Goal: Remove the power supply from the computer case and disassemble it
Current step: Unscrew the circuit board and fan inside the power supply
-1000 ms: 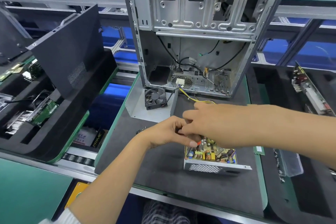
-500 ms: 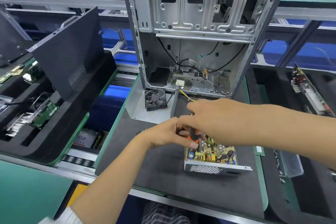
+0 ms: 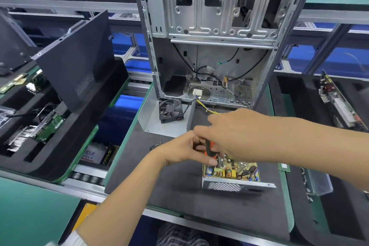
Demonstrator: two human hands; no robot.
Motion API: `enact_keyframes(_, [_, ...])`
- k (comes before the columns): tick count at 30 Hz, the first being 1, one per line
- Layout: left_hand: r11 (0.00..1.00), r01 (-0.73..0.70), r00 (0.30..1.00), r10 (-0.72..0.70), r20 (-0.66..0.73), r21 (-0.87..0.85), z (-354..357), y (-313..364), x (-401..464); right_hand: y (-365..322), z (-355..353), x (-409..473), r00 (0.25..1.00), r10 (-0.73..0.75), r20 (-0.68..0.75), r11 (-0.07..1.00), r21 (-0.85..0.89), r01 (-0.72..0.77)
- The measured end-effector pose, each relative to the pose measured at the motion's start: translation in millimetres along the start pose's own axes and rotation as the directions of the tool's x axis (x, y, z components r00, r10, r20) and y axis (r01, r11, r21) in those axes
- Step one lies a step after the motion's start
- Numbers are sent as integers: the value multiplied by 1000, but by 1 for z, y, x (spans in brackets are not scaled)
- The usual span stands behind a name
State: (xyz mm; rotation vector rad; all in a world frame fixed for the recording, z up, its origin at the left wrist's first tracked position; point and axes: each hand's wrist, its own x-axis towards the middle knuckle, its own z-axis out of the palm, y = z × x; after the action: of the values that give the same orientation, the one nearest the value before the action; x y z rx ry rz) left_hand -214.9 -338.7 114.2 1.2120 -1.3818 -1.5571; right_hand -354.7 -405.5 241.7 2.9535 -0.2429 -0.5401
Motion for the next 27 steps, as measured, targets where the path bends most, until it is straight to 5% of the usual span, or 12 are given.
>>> enact_keyframes(5, [1000, -5, 998, 4, -66, -13, 3, 4, -3, 0, 0, -6, 986, -151, 72, 980, 143, 140])
enact_keyframes(11, [1000, 1, 999, 0, -50, 24, 2, 2, 0, -3, -12, -4, 989, 134, -68, 988, -63, -138])
enact_keyframes(14, [999, 1, 1000, 0, -21, 34, 4, 8, 2, -1, -7, -4, 996, 78, -41, 993, -83, -81])
enact_keyframes(20, [1000, 6, 999, -6, -32, 10, 7, 8, 4, 9, -9, -10, 993, -76, 95, 988, 141, 62])
enact_keyframes(24, [998, -3, 999, 6, -46, 71, 8, 10, 5, 4, -11, -6, 990, 142, 18, 990, -11, -142])
enact_keyframes(27, [999, -28, 1000, 28, -10, 45, 9, 12, 5, 2, -6, -2, 991, 126, -32, 985, -114, -129])
